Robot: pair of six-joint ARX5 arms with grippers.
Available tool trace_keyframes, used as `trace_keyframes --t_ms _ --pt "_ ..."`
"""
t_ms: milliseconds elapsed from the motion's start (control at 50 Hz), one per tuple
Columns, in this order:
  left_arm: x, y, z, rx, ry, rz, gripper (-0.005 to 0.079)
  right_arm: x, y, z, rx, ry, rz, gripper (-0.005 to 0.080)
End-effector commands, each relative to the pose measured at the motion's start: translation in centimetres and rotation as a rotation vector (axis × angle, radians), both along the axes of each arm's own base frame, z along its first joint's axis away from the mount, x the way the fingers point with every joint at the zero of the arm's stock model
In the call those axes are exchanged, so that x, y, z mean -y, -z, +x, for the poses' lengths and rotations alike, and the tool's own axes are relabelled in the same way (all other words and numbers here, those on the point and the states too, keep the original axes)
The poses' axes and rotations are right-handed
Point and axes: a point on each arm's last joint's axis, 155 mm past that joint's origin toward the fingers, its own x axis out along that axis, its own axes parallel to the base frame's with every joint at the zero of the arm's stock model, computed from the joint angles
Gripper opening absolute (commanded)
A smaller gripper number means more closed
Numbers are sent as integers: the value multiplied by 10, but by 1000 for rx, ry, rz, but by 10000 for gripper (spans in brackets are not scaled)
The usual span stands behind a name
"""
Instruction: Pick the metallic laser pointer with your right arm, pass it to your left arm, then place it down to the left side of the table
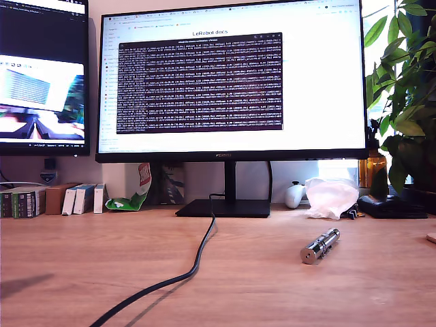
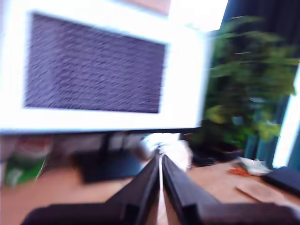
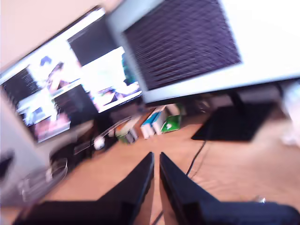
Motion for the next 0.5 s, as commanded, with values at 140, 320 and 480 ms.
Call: trace_keyframes --t_ms 140,320,480 --pt "19 -22 -16 110 109 137 -19 -10 22 14 -75 -118 -220 -13" --pt "22 -16 -8 77 130 170 -19 -16 15 36 -48 -236 -438 -13" --pt "22 -8 0 42 131 182 -19 -15 7 75 39 -305 -669 -13"
